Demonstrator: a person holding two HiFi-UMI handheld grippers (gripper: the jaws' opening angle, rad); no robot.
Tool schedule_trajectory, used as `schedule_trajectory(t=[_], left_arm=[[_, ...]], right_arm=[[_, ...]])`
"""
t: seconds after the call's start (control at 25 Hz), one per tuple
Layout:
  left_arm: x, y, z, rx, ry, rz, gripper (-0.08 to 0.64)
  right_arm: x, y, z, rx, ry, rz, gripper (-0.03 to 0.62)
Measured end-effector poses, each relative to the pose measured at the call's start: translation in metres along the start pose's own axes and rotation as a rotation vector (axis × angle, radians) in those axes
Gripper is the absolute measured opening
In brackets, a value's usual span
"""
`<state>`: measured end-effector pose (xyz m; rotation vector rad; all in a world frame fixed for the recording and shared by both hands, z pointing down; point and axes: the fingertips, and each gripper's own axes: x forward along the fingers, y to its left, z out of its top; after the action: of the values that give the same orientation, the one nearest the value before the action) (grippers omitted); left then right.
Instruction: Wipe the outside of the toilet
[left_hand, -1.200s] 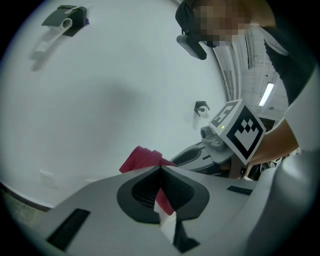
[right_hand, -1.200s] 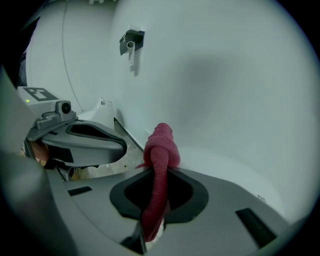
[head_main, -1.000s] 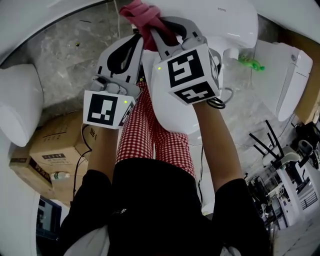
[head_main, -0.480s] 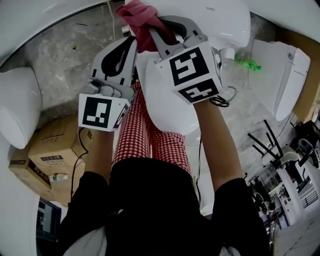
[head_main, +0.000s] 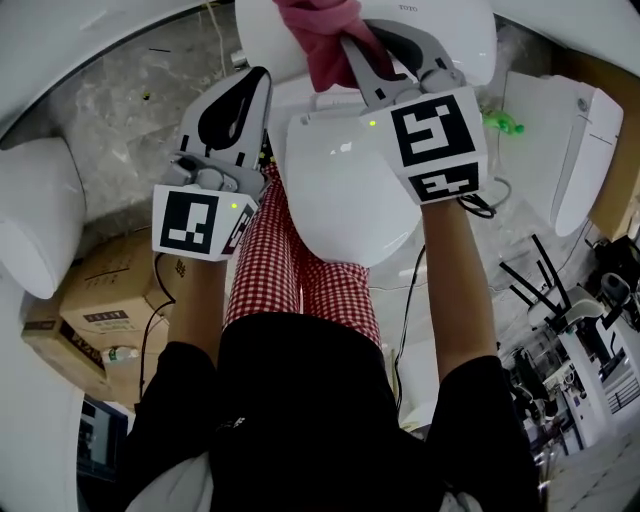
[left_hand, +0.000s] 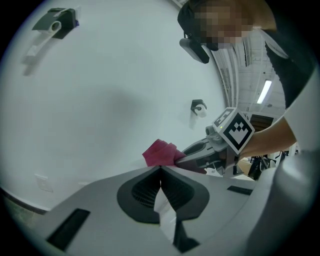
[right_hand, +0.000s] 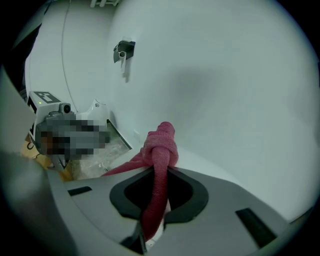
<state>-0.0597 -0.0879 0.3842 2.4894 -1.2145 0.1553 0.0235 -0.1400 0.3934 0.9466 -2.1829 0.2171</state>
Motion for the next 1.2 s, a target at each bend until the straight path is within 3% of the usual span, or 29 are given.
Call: schedule_trajectory(t=[0.44, 1.2], left_arm=[[0.006, -0.028, -0.007, 0.01, 0.017, -0.027, 0.009], [0.025, -0.058, -0.011, 0.015, 0.037, -0.068, 0.009]], right_arm=[[-0.03, -0.051, -0.033, 0.013, 0.004, -0.115, 0.055], [-0.054, -0.096, -0.065, 0.055, 0.021, -0.194, 0.055]])
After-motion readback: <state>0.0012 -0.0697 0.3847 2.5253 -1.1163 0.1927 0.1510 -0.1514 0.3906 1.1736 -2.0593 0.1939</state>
